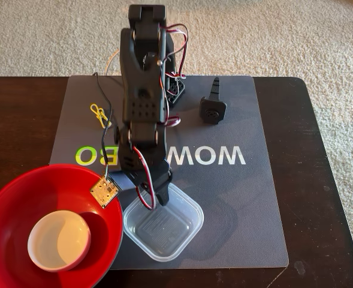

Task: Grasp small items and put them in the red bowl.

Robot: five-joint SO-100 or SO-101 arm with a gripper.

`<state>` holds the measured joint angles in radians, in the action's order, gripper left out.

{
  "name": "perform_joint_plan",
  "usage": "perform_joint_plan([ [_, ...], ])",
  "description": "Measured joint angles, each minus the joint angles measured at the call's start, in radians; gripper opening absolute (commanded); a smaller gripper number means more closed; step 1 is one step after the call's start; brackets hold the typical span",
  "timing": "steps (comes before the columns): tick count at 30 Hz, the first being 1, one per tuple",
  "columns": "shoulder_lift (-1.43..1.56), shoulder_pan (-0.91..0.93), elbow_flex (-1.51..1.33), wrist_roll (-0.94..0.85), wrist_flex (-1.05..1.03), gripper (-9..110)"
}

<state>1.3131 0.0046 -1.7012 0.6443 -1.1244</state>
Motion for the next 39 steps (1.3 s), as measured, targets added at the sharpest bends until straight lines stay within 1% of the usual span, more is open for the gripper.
perform_joint_plan([
  [4, 0.038, -0.028, -0.029, -0.006, -0.003, 0],
  [8, 0.170, -0.049, -0.103, 0.025, -0.026, 0],
  [11, 0.357, -0.074, -0.201, 0.104, -0.026, 0],
  [14, 0.604, -0.104, -0.342, 0.166, 0.015, 0],
  [16, 0.770, -0.115, -0.420, 0.169, 0.035, 0],
  [18, 0.897, -0.109, -0.428, 0.152, 0.037, 0],
  [21, 0.983, -0.094, -0.405, 0.114, 0.037, 0],
  [24, 0.986, -0.032, -0.342, 0.072, 0.040, 0],
  [27, 0.914, 0.064, -0.238, 0.012, 0.049, 0],
  [30, 0.755, 0.173, -0.087, -0.034, 0.049, 0],
  [33, 0.543, 0.298, 0.115, -0.054, 0.049, 0],
  [37, 0.256, 0.413, 0.388, -0.067, 0.049, 0],
  [38, 0.199, 0.431, 0.443, -0.067, 0.049, 2],
  [39, 0.152, 0.445, 0.479, -0.067, 0.049, 7],
])
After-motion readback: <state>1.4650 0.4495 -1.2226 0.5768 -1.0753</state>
